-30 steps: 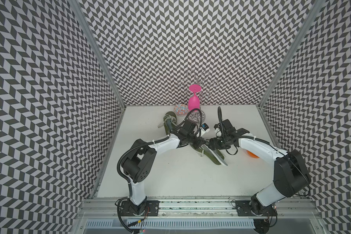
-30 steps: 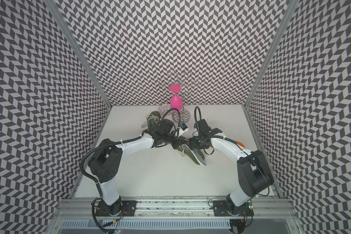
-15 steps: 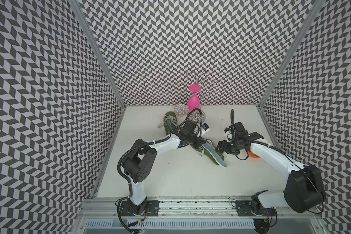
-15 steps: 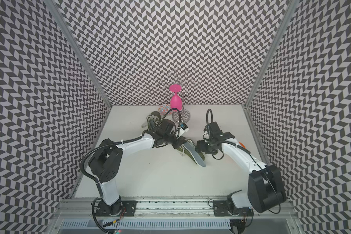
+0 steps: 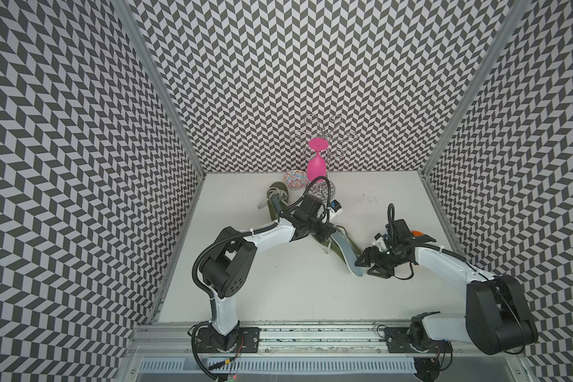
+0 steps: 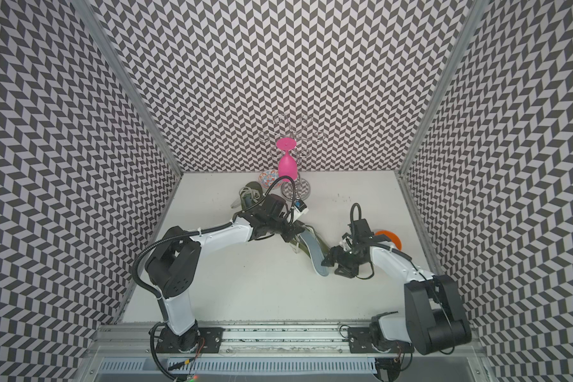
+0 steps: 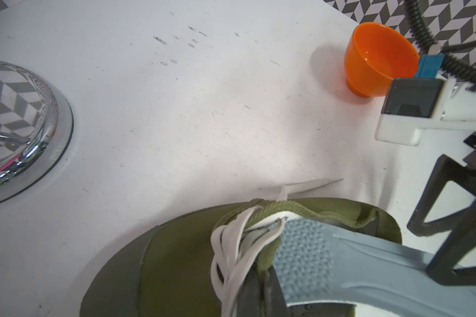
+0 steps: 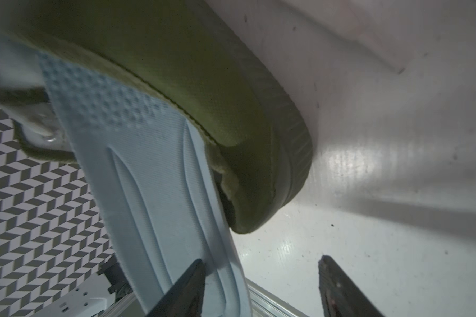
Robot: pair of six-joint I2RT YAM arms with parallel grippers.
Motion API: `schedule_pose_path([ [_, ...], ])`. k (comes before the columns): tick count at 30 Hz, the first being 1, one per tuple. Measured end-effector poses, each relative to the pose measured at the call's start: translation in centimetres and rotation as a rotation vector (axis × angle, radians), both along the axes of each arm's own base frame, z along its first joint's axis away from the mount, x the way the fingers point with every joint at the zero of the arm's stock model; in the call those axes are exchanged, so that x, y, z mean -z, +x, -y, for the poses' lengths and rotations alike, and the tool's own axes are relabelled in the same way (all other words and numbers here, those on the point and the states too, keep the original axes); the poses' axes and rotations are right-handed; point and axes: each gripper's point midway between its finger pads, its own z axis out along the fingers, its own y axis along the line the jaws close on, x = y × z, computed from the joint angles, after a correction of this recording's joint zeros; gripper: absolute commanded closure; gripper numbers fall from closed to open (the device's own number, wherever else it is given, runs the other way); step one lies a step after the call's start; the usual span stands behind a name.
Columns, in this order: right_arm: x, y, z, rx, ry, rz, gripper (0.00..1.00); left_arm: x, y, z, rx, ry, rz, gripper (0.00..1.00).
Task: Insert the insole into the shoe
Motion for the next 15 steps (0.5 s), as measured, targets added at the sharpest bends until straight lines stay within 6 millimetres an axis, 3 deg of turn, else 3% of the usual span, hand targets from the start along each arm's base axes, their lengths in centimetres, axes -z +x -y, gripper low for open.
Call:
schedule_pose_path([
  [8,-1.2,0.5,-1.2,0.055,0.101,-0.007,0.38,-0.2,0.3,0.0,-0.011,0.008,0.011,1.0],
  [15,-0.6,-0.2,-1.5,0.085,0.142,-0.044,0.47,-0.3,0.7,0.0,-0.022,0.016,0.017,1.0],
])
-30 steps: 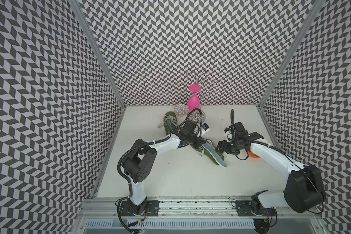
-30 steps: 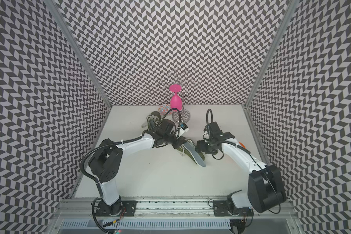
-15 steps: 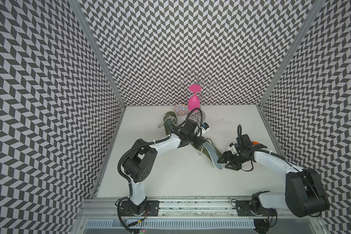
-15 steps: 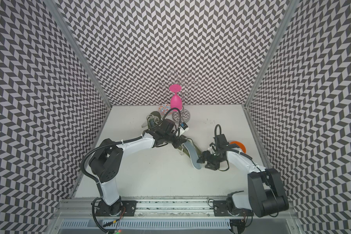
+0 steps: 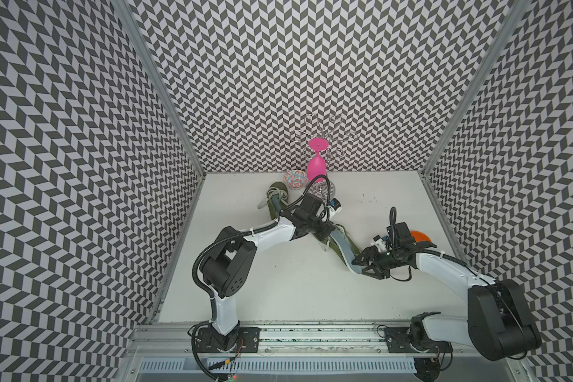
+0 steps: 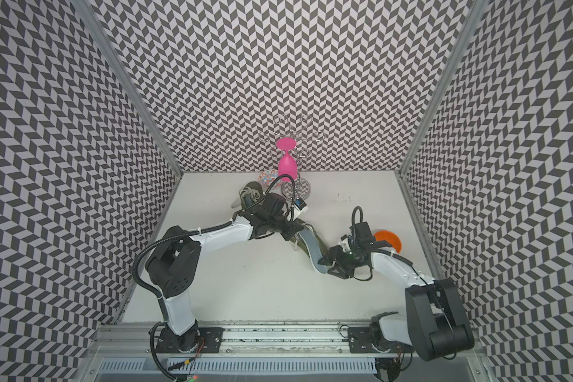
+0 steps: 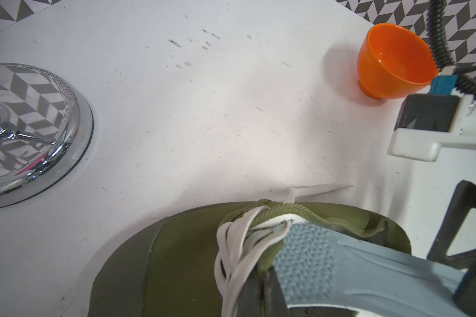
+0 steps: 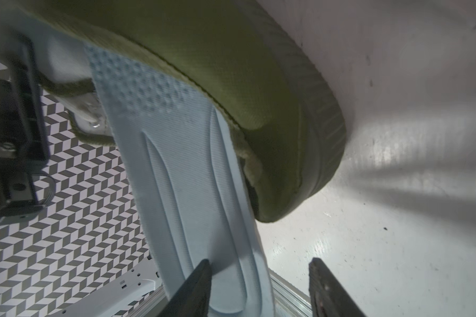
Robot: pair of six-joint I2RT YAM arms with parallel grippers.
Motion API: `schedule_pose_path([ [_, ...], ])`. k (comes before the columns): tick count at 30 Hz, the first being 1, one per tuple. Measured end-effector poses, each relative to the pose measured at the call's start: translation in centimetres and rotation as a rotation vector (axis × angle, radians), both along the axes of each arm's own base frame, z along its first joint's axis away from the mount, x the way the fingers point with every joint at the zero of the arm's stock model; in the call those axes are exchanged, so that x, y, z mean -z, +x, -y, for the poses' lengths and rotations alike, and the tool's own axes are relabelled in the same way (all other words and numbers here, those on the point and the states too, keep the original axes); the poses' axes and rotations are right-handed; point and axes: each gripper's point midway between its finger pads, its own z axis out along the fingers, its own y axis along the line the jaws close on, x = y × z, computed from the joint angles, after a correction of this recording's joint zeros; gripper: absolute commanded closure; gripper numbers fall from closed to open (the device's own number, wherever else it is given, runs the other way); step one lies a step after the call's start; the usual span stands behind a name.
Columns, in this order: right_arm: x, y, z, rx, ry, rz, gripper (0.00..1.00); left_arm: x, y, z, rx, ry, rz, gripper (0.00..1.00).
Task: Insert the insole into the shoe
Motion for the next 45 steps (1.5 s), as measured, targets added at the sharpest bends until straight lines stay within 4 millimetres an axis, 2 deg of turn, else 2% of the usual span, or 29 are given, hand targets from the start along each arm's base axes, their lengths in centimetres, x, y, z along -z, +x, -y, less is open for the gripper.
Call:
schedule_pose_path([
  [5,0.4,-0.1,-0.3,0.026,0.034,-0.019,0.5,0.0,0.1,0.0,-0.004,0.005,0.001,1.0],
  [12,-0.6,1.4,-1.0,0.057,0.096,0.01,0.54,0.0,0.1,0.0,-0.005,0.005,0.001,1.0],
  [17,-0.4,1.7,-1.2,0.062,0.109,0.001,0.63,0.0,0.1,-0.1,-0.005,0.006,0.001,1.0],
  [23,-0.1,1.7,-1.3,0.062,0.108,-0.006,0.84,-0.3,0.2,0.0,-0.005,0.008,0.0,1.0],
  [26,-0.2,1.8,-1.2,0.06,0.102,-0.003,0.88,-0.1,0.1,0.0,0.005,0.015,-0.002,1.0],
  [30,-1.3,2.8,-1.2,0.05,0.084,0.032,0.92,0.0,-0.3,0.0,0.039,0.03,0.013,1.0],
  [34,-3.4,4.6,-1.0,0.028,0.049,0.111,0.94,-0.2,-0.2,0.1,0.064,0.047,0.031,1.0],
  [39,-5.1,6.7,-0.1,-0.024,-0.066,0.216,0.94,0.0,-0.2,0.6,0.105,0.055,0.045,1.0],
  [42,-5.0,7.6,0.7,-0.057,-0.15,0.252,0.94,-0.2,-0.2,0.8,0.115,0.052,0.044,1.0],
  [45,-3.9,7.6,1.4,-0.084,-0.212,0.252,0.93,-0.4,-0.2,0.9,0.121,0.045,0.041,1.0],
])
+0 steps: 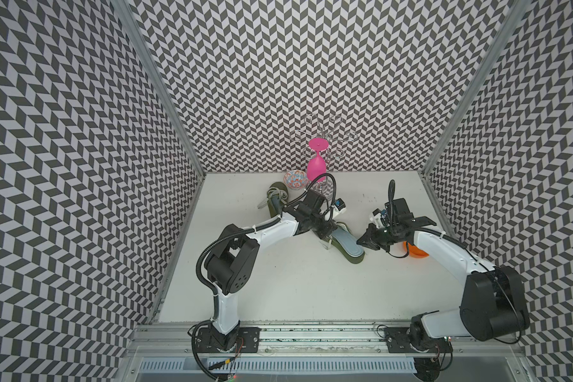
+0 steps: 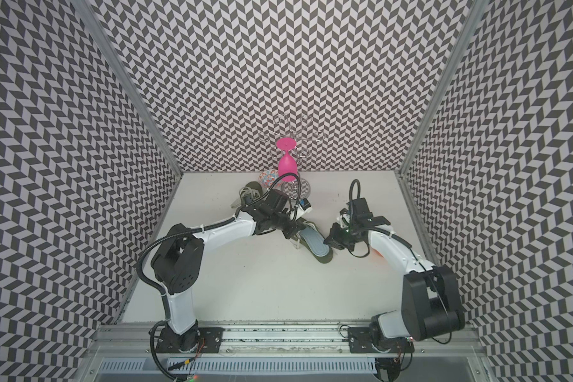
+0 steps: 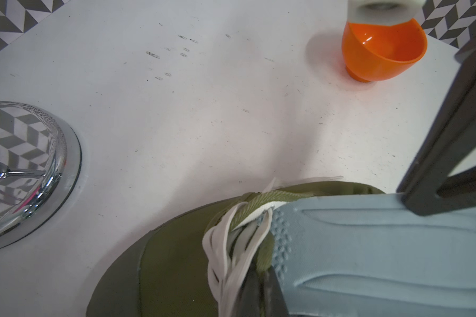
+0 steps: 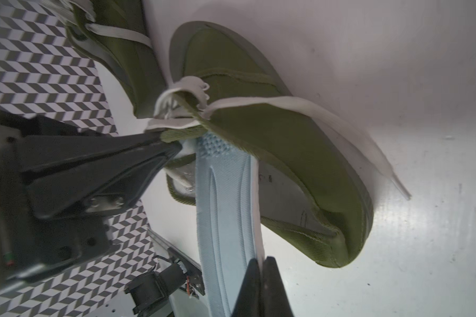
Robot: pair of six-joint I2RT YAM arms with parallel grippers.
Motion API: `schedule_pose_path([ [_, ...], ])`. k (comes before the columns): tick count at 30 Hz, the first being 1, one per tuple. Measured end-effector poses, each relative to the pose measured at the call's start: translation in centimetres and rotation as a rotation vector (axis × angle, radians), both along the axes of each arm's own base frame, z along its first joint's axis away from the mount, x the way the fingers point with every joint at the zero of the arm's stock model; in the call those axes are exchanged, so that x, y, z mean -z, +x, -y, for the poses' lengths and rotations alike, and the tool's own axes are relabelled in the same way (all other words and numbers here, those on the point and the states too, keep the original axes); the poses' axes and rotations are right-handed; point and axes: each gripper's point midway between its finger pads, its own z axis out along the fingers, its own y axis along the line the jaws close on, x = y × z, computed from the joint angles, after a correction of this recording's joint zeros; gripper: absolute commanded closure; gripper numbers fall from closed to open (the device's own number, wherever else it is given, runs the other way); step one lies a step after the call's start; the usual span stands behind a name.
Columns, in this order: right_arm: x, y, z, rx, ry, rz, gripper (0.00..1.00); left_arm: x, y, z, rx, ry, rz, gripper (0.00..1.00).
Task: Insert the insole into the shoe
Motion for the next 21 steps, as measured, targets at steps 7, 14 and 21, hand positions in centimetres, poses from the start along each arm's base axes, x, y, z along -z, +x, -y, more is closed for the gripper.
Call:
schedule_pose_path([
  [7,1.7,0.8,-0.1,-0.017,-0.016,-0.006,0.9,0.0,-0.5,0.5,0.001,-0.006,-0.017,1.0],
  [14,2.0,1.6,-0.9,-0.009,0.032,0.021,0.83,0.1,-1.7,1.4,0.034,-0.016,-0.036,1.0],
  [21,2.6,0.9,-1.0,-0.023,0.032,0.008,0.58,0.4,-1.5,1.4,0.025,-0.005,-0.039,1.0],
])
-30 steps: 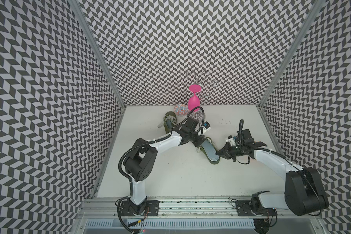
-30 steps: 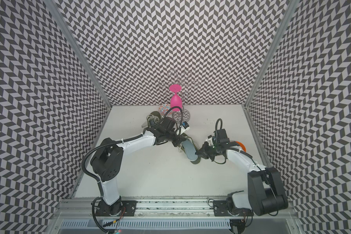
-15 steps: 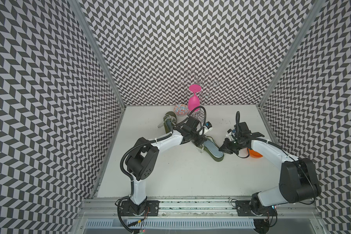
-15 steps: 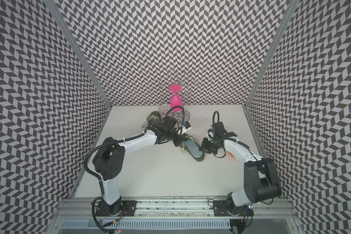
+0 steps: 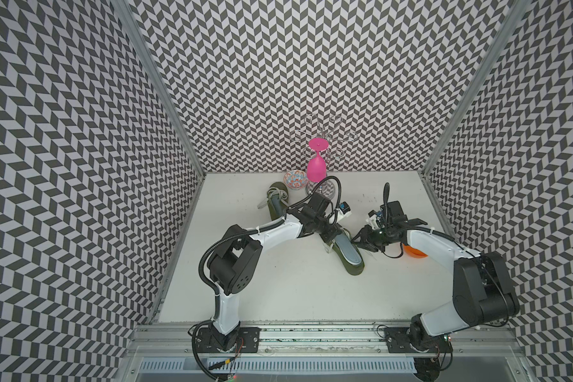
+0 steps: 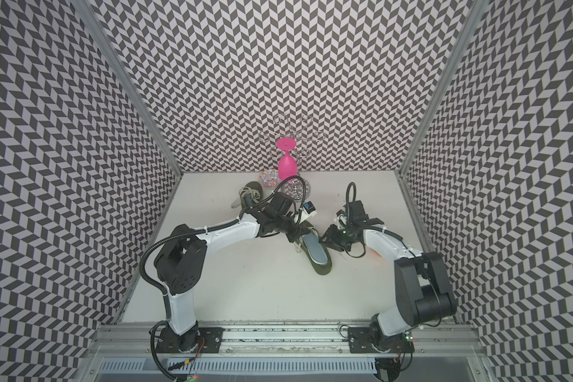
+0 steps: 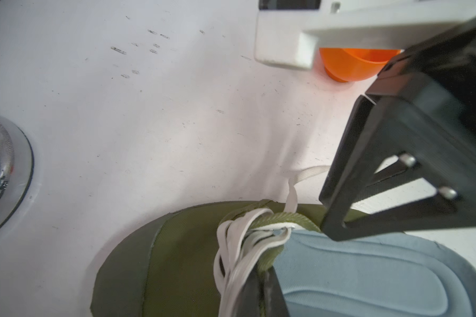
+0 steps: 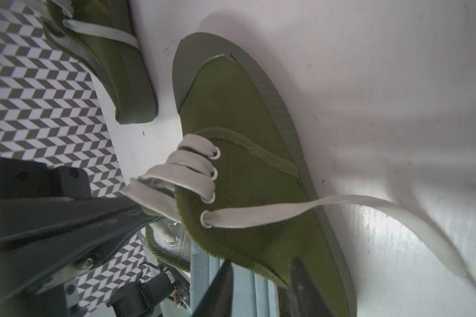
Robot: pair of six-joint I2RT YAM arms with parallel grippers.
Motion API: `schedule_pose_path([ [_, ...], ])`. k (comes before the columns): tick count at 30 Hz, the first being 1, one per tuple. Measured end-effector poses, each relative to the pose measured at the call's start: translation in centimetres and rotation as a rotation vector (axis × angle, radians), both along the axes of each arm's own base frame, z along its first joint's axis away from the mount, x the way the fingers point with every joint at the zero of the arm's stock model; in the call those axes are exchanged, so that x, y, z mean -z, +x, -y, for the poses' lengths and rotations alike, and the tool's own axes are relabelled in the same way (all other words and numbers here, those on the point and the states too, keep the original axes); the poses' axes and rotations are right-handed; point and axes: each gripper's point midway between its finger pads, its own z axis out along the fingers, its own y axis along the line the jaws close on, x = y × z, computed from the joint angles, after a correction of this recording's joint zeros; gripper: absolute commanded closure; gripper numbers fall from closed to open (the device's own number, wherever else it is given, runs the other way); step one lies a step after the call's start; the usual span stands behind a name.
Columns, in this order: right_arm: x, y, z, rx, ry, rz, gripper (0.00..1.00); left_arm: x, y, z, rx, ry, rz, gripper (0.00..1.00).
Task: Insert the insole into the shoe
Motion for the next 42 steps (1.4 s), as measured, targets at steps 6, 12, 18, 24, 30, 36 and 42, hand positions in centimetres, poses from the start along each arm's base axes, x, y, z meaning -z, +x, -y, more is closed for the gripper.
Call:
schedule_pose_path([
  [6,1.7,-4.0,0.4,0.012,0.024,-0.102,0.48,0.1,0.3,-0.2,-0.021,0.011,0.006,1.0],
  [12,0.4,-5.8,-0.2,0.053,0.114,-0.143,0.45,0.2,0.7,-0.4,-0.046,0.023,0.015,1.0],
  [18,-1.6,-5.9,-0.8,0.099,0.186,-0.158,0.45,0.1,1.4,-0.6,-0.083,0.031,0.025,1.0],
  [24,-2.0,-6.5,-1.4,0.134,0.266,-0.183,0.44,0.1,2.2,-0.6,-0.125,0.034,0.029,1.0],
  [30,-0.3,-7.7,-1.5,0.194,0.304,-0.274,0.44,0.2,2.4,-0.7,-0.147,0.037,0.027,1.0],
  [36,-1.3,-6.8,-2.5,0.197,0.351,-0.251,0.46,0.2,2.4,-0.6,-0.154,0.038,0.029,1.0],
  [42,-1.8,-5.8,-3.2,0.207,0.386,-0.233,0.52,0.2,2.5,-0.7,-0.169,0.04,0.026,1.0],
])
